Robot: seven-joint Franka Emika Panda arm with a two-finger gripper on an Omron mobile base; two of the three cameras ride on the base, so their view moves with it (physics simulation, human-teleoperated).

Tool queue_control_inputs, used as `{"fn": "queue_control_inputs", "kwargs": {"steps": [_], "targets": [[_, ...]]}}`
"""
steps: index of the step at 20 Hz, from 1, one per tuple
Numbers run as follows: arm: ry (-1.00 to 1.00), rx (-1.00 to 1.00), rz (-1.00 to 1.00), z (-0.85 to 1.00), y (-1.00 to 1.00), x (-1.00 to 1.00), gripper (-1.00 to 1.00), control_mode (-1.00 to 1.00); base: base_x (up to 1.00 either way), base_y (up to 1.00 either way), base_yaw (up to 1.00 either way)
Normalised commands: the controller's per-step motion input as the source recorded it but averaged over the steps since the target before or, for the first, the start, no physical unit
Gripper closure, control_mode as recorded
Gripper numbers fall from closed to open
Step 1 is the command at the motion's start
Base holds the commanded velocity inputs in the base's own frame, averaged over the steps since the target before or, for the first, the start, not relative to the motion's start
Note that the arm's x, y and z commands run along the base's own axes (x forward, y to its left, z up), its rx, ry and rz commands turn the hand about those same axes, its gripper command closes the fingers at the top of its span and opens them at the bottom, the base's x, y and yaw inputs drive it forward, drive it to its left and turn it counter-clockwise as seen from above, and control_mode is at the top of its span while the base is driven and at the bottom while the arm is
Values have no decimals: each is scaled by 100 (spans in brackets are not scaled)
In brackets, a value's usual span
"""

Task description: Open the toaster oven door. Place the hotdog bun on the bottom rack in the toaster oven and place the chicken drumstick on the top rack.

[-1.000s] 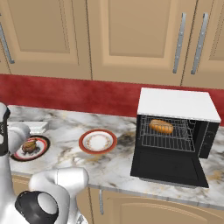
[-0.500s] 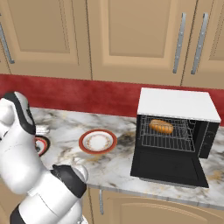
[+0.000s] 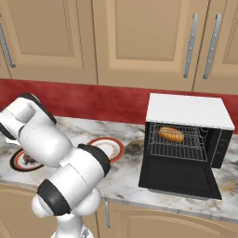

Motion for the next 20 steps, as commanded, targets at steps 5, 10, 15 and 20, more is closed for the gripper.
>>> {"fn": "queue_control_inputs", "kwargs": {"steps": [5, 10, 15, 20], "targets": [[58, -19, -1, 37, 20, -34, -100, -100, 0, 0, 0], [53, -31, 0, 37, 17, -33, -100, -100, 0, 0, 0], [45, -25, 0, 47, 26, -31, -100, -100, 0, 0, 0], [34, -18, 0, 60, 42, -23, -100, -100, 0, 0, 0]]}}
